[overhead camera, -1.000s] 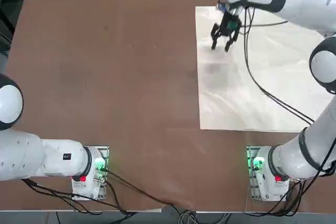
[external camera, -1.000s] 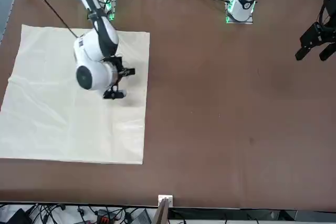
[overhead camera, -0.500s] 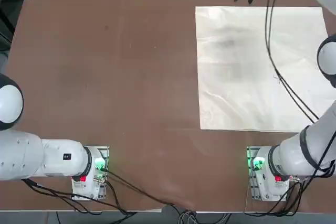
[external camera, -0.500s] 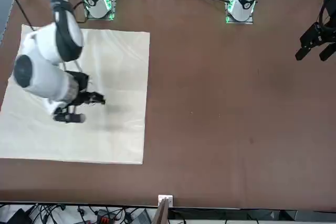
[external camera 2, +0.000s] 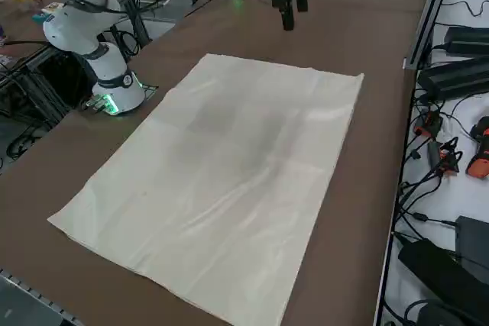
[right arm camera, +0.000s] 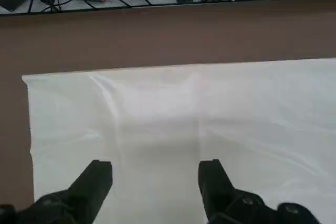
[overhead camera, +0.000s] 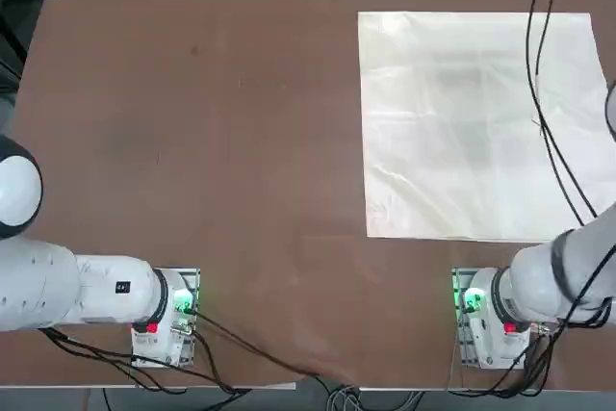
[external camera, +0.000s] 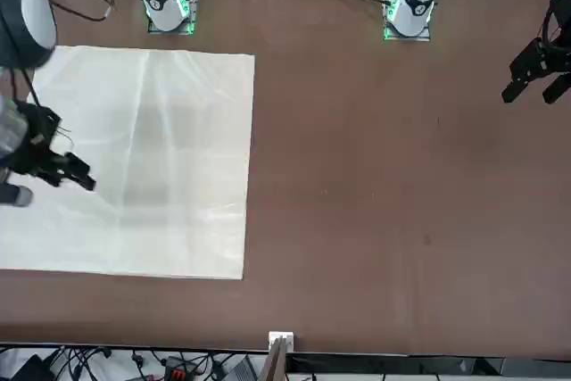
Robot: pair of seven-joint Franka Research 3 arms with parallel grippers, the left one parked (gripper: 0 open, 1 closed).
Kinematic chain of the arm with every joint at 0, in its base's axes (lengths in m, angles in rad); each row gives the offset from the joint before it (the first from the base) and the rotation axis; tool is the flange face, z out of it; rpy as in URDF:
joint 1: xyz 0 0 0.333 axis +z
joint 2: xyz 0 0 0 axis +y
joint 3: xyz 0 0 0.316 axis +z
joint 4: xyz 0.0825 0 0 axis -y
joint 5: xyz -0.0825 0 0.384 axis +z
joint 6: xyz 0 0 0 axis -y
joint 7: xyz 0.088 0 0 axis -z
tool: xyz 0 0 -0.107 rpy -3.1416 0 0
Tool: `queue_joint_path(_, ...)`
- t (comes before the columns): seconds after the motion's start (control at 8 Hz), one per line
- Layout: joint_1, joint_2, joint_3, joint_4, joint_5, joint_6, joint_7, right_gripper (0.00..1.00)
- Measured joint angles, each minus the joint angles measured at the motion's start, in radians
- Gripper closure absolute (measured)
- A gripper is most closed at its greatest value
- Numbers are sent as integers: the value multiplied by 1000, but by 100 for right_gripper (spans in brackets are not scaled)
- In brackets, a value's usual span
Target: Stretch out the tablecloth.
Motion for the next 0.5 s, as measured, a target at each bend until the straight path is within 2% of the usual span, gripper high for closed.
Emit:
queue_joint_path(0.25, 12, -123, -50, -49, 23, -76, -82, 0)
queue_joint_path(0.38, 15, -155, -74, -68, 50, -113, -119, 0)
queue_joint_path(0.5, 16, -164, -82, -75, 61, -150, -131, 0)
